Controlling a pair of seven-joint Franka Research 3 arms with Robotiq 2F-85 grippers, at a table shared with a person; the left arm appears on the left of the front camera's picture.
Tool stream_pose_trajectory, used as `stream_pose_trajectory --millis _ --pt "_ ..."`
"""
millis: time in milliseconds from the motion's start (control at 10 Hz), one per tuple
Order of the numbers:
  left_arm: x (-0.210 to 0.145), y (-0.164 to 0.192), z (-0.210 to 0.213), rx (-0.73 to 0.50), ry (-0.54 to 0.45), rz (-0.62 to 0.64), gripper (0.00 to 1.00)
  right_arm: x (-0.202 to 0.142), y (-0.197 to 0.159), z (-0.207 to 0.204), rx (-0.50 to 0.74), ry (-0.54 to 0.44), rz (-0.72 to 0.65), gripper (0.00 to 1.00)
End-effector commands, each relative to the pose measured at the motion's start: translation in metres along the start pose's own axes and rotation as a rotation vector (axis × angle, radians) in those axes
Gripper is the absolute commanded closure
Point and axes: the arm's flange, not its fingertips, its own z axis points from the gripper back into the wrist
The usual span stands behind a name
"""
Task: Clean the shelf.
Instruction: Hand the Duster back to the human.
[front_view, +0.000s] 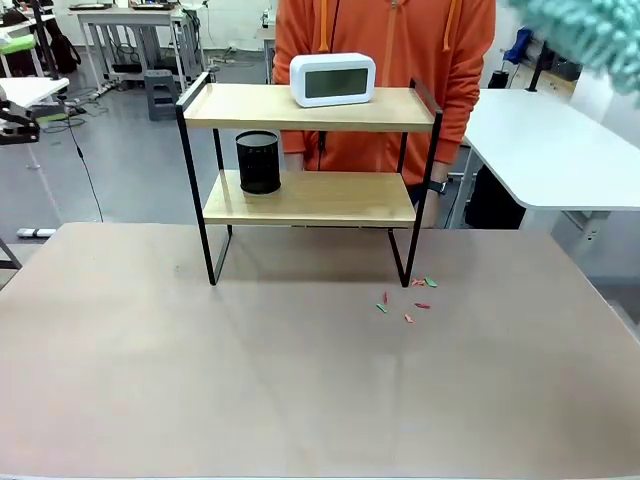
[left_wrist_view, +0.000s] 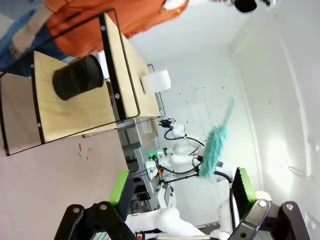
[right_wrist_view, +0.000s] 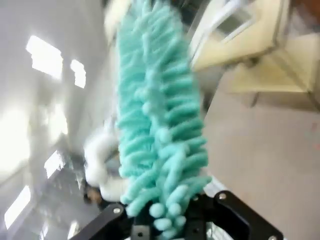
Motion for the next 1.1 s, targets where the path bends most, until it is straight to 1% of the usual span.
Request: stream_pose_trajectory --millis 0,100,200,300,400,500,600,700,1000 --pt "0.003 -0.001 0.015 0.007 -0.018 0.012 0.0 -0.012 -0.056 0.013 0.015 -0.302 -0.212 1.0" --pt "0.003 -0.001 0.015 0.007 -0.018 0.012 0.0 -0.017 -0.087 0.027 -0.027 -0.345 -0.338 1.0" --pt "0.003 -0.001 0.015 0.007 -0.018 0.012 0.0 -0.021 -0.117 0.035 -0.11 -0.404 -0.471 1.0" --pt "0.003 -0.001 0.015 0.007 -0.018 0.012 0.0 -0.021 -0.14 0.037 -0.13 -0.418 -0.533 1.0" --pt "0.003 -0.001 0.015 0.007 -0.018 0.012 0.0 -0.021 -0.158 0.031 -0.22 -0.419 -0.599 1.0" --pt "0.003 -0.001 0.015 0.007 -0.018 0.012 0.0 -0.016 -0.173 0.022 -0.303 -0.4 -0.623 1.0" --pt "0.003 -0.001 0.015 0.007 -0.018 0.012 0.0 -0.013 -0.181 0.007 -0.371 -0.36 -0.633 1.0" --pt "0.003 -0.001 0.015 0.007 -0.018 0.012 0.0 0.004 -0.178 0.059 -0.261 -0.398 -0.58 1.0" --pt "0.003 -0.001 0.015 0.007 -0.018 0.012 0.0 0.004 -0.178 0.059 -0.261 -0.398 -0.58 1.0"
